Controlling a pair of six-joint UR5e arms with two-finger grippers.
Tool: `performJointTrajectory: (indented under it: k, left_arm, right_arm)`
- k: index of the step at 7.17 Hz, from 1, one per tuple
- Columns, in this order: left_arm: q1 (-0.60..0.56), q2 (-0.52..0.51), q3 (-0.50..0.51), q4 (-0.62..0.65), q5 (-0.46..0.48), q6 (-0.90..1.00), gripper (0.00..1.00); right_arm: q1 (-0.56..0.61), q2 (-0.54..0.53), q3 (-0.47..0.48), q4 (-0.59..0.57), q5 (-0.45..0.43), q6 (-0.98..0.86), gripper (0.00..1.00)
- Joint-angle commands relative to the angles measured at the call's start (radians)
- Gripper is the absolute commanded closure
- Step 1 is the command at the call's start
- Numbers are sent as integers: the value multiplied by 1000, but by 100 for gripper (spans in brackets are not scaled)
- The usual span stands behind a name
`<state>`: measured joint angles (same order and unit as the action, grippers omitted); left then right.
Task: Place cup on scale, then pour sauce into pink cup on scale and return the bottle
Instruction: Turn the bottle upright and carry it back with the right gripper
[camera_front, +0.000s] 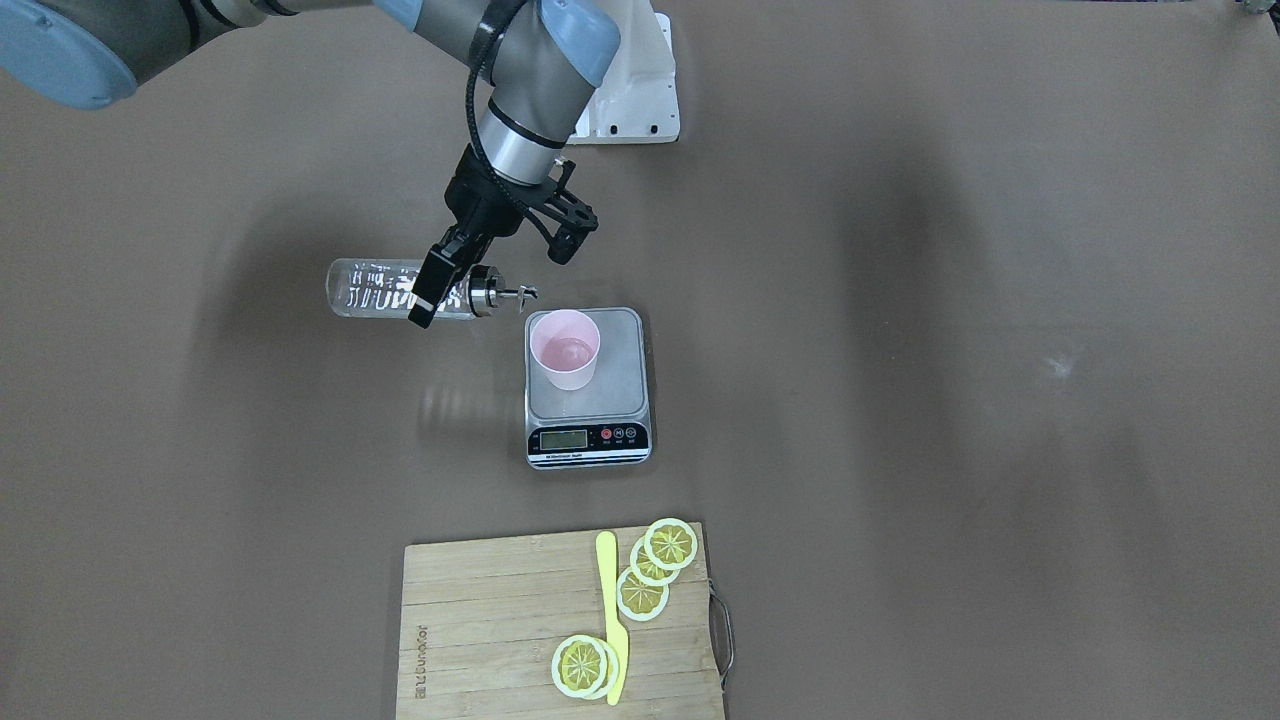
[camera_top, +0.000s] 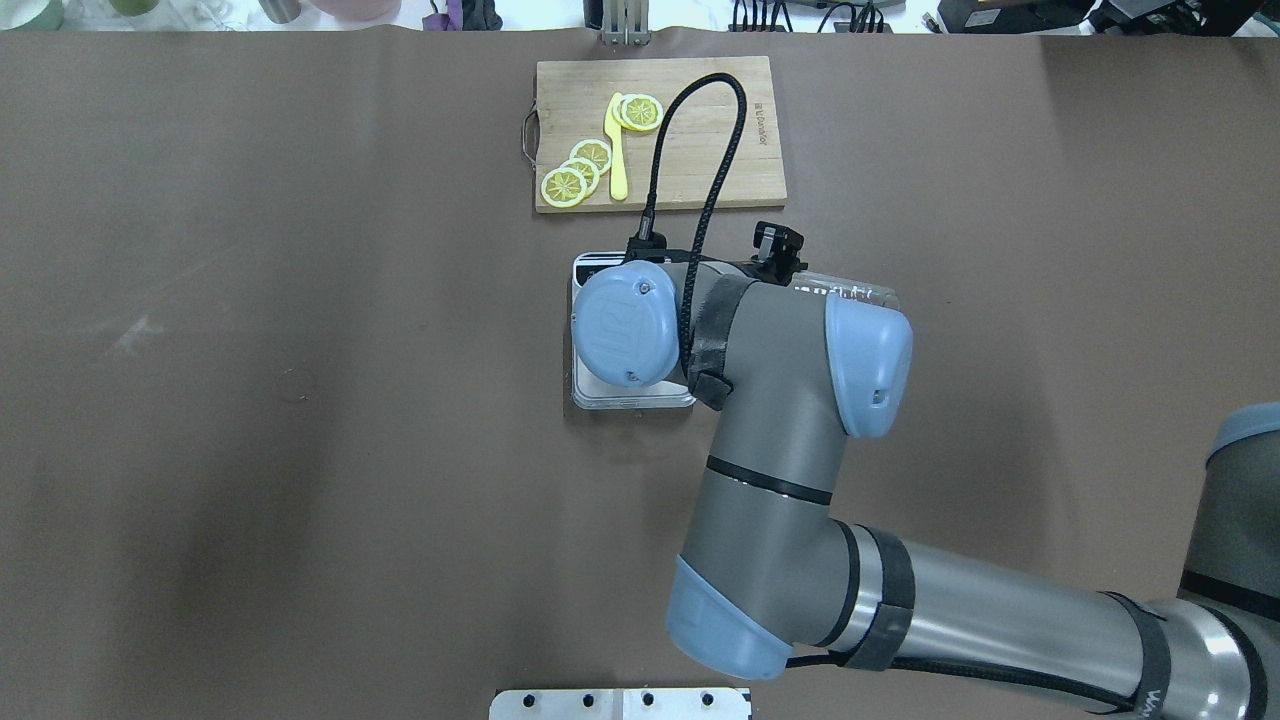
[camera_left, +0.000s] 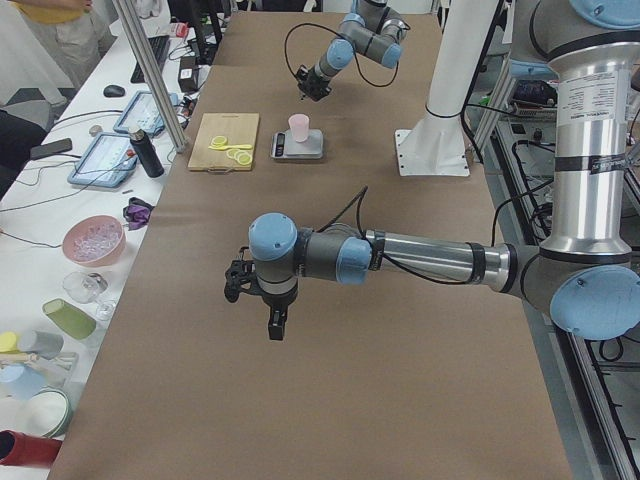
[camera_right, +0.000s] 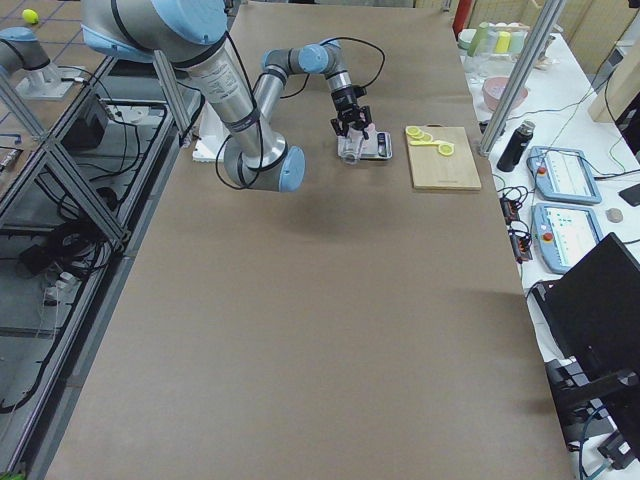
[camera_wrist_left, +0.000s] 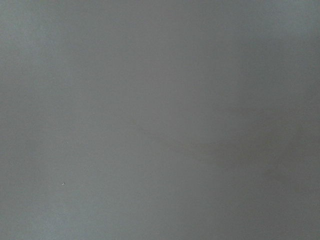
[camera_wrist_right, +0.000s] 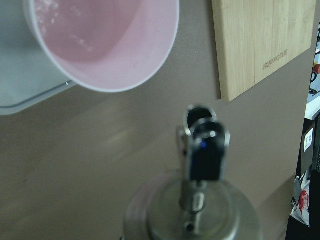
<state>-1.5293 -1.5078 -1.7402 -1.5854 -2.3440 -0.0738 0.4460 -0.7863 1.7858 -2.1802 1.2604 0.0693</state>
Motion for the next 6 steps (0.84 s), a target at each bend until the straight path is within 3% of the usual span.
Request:
performJointTrajectory:
  k: [1, 3, 6]
  left_arm:
    - [0, 0, -2, -4, -1, -1, 2]
    - [0, 0, 2, -4, 0, -3, 2]
    - [0, 1, 2, -5, -1, 0, 2]
  right_arm:
    - [63, -108, 117, 159, 86, -11, 55]
    - [130, -180, 182, 293, 181, -6, 55]
    - [285, -390, 179, 679, 402, -19, 55]
